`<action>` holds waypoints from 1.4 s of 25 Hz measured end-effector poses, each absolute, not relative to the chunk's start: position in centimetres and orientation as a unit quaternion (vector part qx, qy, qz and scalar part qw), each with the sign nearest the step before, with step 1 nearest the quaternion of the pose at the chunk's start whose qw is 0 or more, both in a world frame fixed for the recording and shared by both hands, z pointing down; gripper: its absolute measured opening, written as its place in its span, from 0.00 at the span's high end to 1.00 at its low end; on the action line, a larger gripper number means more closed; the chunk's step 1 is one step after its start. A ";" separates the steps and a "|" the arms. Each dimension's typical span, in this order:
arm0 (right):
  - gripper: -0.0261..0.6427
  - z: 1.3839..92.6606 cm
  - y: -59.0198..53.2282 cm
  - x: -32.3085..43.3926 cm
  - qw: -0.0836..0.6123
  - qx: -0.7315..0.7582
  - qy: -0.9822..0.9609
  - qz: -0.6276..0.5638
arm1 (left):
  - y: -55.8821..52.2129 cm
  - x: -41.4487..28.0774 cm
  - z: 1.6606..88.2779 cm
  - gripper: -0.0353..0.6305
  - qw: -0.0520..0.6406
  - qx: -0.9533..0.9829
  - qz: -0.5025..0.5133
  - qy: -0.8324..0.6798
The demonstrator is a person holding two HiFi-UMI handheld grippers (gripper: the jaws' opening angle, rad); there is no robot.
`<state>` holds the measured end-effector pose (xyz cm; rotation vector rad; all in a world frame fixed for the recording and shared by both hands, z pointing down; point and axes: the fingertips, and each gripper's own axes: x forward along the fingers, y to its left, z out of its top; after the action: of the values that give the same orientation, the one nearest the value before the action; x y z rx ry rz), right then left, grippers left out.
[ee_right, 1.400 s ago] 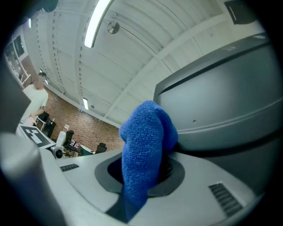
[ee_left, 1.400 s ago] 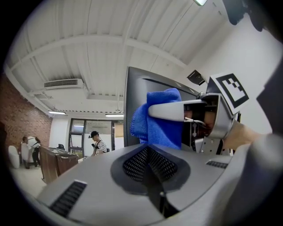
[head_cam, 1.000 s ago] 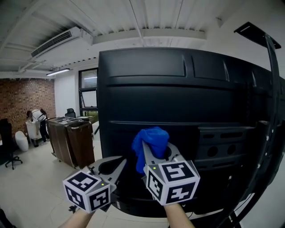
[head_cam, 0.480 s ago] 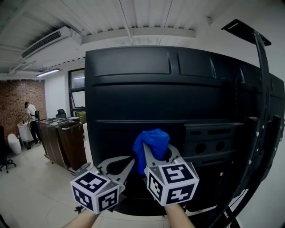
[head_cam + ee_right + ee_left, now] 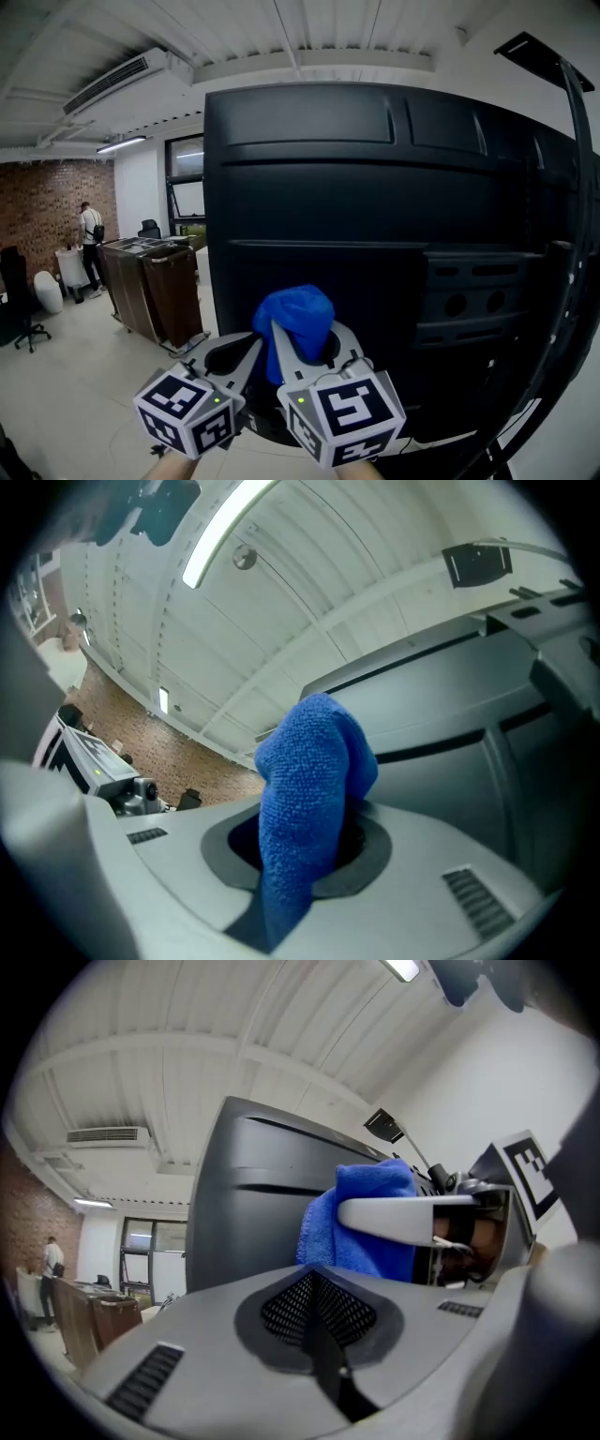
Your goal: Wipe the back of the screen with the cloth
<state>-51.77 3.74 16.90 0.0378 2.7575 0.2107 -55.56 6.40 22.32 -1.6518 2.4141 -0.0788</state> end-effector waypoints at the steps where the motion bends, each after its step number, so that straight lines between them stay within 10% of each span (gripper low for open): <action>1: 0.88 17.5 4.6 -52.5 0.181 0.026 0.981 0.072 | 7.0 -56.2 22.7 0.94 0.104 -0.553 -0.027 0.826; 17: 0.88 25.3 10.6 -61.3 0.119 0.096 0.986 0.061 | 14.8 -62.1 29.7 0.94 0.059 -0.448 -0.056 0.890; 35: 0.88 26.2 -3.7 -49.3 0.147 -0.032 0.984 0.093 | 2.5 -53.2 30.3 0.94 0.069 -0.551 -0.040 0.831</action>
<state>-49.30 -3.75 26.18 -0.0909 2.8321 0.2686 -53.19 2.54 30.29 -1.6580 2.5005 -0.1216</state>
